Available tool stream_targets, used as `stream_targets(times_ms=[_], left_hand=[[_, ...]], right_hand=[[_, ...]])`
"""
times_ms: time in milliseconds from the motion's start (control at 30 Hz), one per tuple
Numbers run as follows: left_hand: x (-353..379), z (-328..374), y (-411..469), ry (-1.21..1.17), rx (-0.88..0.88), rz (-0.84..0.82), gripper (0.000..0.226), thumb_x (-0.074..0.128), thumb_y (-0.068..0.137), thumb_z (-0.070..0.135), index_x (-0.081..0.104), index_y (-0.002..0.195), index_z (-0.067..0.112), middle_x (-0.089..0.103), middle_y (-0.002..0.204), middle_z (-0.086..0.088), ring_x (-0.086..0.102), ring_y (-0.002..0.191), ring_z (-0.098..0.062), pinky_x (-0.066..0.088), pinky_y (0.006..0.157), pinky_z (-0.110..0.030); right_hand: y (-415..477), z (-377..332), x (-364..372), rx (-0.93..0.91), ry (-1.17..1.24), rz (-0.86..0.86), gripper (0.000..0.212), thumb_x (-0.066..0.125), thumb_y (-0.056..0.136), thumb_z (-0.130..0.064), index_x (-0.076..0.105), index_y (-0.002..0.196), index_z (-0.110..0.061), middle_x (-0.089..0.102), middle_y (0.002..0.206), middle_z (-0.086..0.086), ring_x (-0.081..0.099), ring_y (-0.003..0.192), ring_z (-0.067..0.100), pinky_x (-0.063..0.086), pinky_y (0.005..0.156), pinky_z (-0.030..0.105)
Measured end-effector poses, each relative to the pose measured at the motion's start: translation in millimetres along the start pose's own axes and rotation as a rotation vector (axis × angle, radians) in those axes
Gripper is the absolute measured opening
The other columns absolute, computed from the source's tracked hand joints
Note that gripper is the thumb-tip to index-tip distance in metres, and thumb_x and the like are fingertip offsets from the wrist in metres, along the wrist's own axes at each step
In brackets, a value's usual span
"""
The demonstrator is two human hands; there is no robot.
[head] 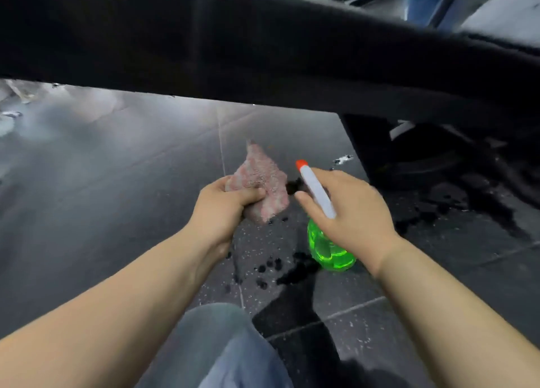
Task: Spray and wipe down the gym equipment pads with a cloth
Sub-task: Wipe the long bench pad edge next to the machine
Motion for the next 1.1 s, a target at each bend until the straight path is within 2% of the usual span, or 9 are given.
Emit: stream_targets(times_ms=[167,333,433,567,667,767,867,1000,1100], left_hand=[[88,-59,1,0.106,-0.06,-0.189,0.027,0.07,0.083,0.002,0.07,0.108,0.012,0.076,0.103,-0.006,0.071,0.1,-0.023,0.055,0.089,-0.036],[154,-92,-9,0.145,-0.121,-0.431,0.031,0.067,0.091,0.017,0.065,0.121,0.023,0.075,0.107,0.005,0.071,0.093,-0.011,0.053,0.068,-0.023],[179,-108,-15,0.146,-0.14,-0.567,0.05,0.071,0.083,0.015,0.056,0.131,0.019,0.07,0.12,-0.002,0.067,0.11,-0.021,0.053,0.094,-0.042],[204,-111,-33,0.154,-0.124,-0.681,0.059,0.072,0.073,0.013,0.057,0.129,0.01,0.069,0.121,-0.009,0.066,0.113,-0.027,0.046,0.103,-0.053],[223,-93,-37,0.147,-0.061,-0.668,0.061,0.076,0.064,0.008,0.06,0.123,0.013,0.07,0.117,-0.012,0.065,0.112,-0.031,0.049,0.1,-0.052],[250,-63,-40,0.124,0.011,-0.674,0.061,0.074,0.062,0.006,0.062,0.121,0.016,0.07,0.115,-0.011,0.066,0.11,-0.028,0.05,0.099,-0.05],[278,-32,-43,0.17,0.081,-0.718,0.071,0.075,0.062,0.013,0.056,0.13,0.015,0.07,0.113,-0.009,0.067,0.108,-0.023,0.05,0.101,-0.047],[326,31,-36,0.553,0.39,-0.728,0.083,0.08,0.073,0.037,0.037,0.144,0.034,0.065,0.117,0.008,0.064,0.106,-0.01,0.048,0.099,-0.035],[371,89,-36,0.939,0.999,-0.634,0.06,0.069,0.086,0.029,0.044,0.141,0.029,0.06,0.128,0.005,0.054,0.12,-0.017,0.044,0.102,-0.037]], right_hand=[[-83,136,10,0.457,-0.141,-0.097,0.054,0.045,0.099,-0.048,0.031,0.15,-0.039,0.066,0.106,0.0,0.061,0.093,0.026,0.049,0.075,0.037],[-165,204,15,0.697,-0.085,0.041,0.025,0.05,0.1,-0.035,0.06,0.117,-0.021,0.059,0.083,0.001,0.051,0.079,0.026,0.039,0.06,0.036],[-173,206,18,0.719,-0.073,0.025,0.017,0.053,0.098,-0.034,0.06,0.103,-0.019,0.06,0.084,0.003,0.054,0.08,0.027,0.037,0.058,0.035],[-174,187,-9,0.694,-0.019,0.267,0.036,0.06,0.092,-0.04,0.062,0.121,-0.019,0.061,0.123,-0.002,0.051,0.117,0.021,0.045,0.096,0.034],[-162,181,-50,0.766,0.459,0.613,0.02,0.059,0.094,-0.04,0.068,0.097,-0.023,0.069,0.105,-0.006,0.062,0.099,0.013,0.05,0.095,0.038],[-119,177,-56,0.748,1.31,0.44,0.037,0.065,0.091,-0.036,0.066,0.113,-0.006,0.073,0.11,0.011,0.069,0.097,0.026,0.055,0.086,0.044],[-98,174,-76,0.704,1.409,0.39,0.04,0.066,0.091,-0.019,0.06,0.126,-0.001,0.068,0.121,0.019,0.067,0.101,0.027,0.054,0.088,0.039],[-93,220,-118,0.848,1.559,0.582,0.035,0.049,0.096,-0.013,0.062,0.128,-0.009,0.072,0.09,0.006,0.059,0.052,0.006,0.049,0.053,0.017],[-106,274,-141,1.238,1.333,0.653,0.03,0.043,0.097,-0.019,0.068,0.113,-0.024,0.058,0.058,-0.005,0.028,0.026,0.006,0.025,0.034,0.014]])
Point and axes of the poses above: each hand's wrist, its own y-axis towards the middle knuckle, its own x-axis out of the palm, z = x × y, the point moved 7 cm from there along y, towards the middle knuckle
